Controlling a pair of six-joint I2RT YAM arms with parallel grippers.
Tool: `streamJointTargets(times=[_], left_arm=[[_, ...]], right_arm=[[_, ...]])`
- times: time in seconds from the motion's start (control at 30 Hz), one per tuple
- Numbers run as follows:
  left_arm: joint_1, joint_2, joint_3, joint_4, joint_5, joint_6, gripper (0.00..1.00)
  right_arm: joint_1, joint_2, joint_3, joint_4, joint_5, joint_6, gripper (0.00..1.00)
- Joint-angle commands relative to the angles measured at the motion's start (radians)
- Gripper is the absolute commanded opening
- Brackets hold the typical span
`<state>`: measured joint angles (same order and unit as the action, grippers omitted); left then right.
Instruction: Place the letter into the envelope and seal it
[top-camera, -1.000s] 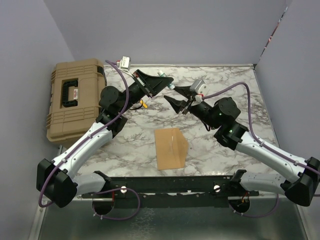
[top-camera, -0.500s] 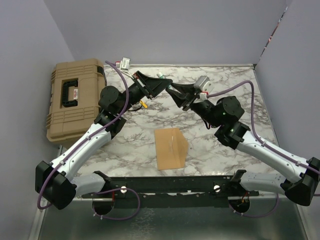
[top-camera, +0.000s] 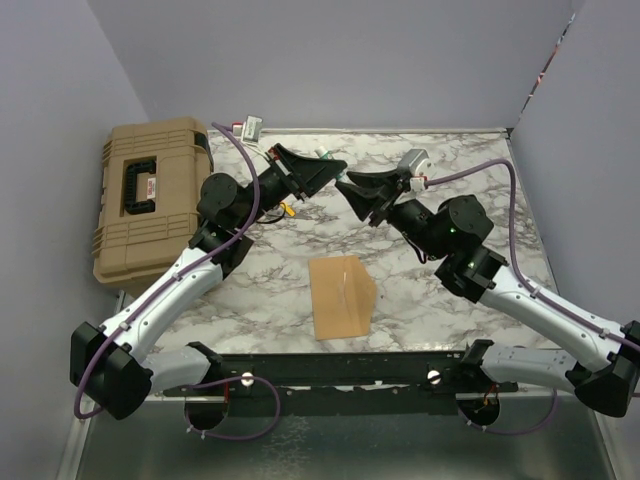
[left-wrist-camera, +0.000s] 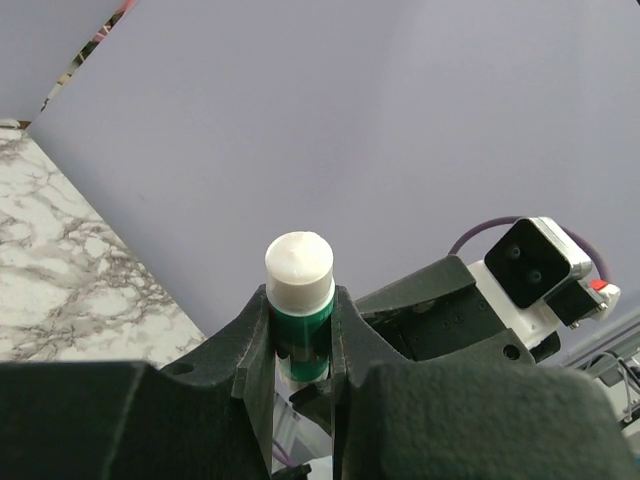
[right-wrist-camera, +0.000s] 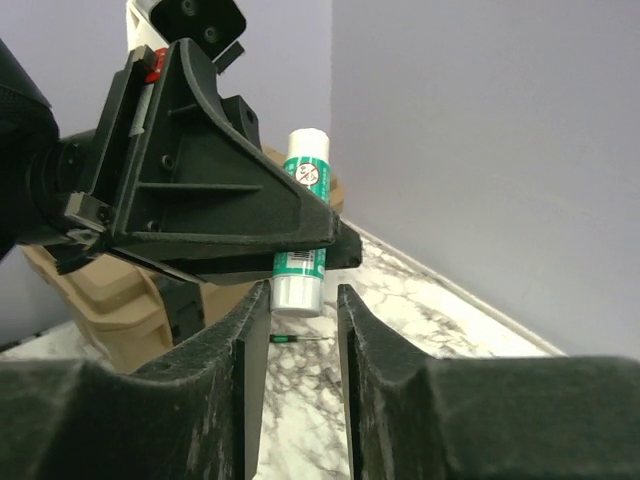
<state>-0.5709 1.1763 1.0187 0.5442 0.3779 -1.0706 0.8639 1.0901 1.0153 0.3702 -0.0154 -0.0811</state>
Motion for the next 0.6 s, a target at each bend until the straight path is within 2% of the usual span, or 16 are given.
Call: streamJointTargets(times=[0.0,0.07,0.1,0.2,0.4,0.57], left_arm=[[-0.009,-0.009,-0.006,0.061,0.037,0.013,0.00],[-0.037,0.000,-0.008,0.074,0.037,0.031,0.00],[-0.057,0.005,-0.007,0.074,0.034,0.043,0.00],[-0.101,0.022,0.002,0.074,0.027,0.058,0.00],[-0.134,0.040,0.012,0.075,0.006,0.118,0.00],[-0.137,0.048,0.032,0.075,0.022,0.167,0.00]], right_arm=[[-0.001,-0.025,-0.009,-0.051,0.046,0.041,0.25],[-0.002,-0.030,-0.015,-0.043,0.048,0.048,0.11],[-0.002,-0.034,-0.019,-0.037,0.046,0.056,0.07],[-0.002,-0.042,-0.009,-0.053,0.041,0.075,0.01],[-0.005,-0.085,-0.016,-0.056,0.039,0.329,0.01],[-0.028,-0.123,-0.026,-0.020,-0.007,0.668,0.01]])
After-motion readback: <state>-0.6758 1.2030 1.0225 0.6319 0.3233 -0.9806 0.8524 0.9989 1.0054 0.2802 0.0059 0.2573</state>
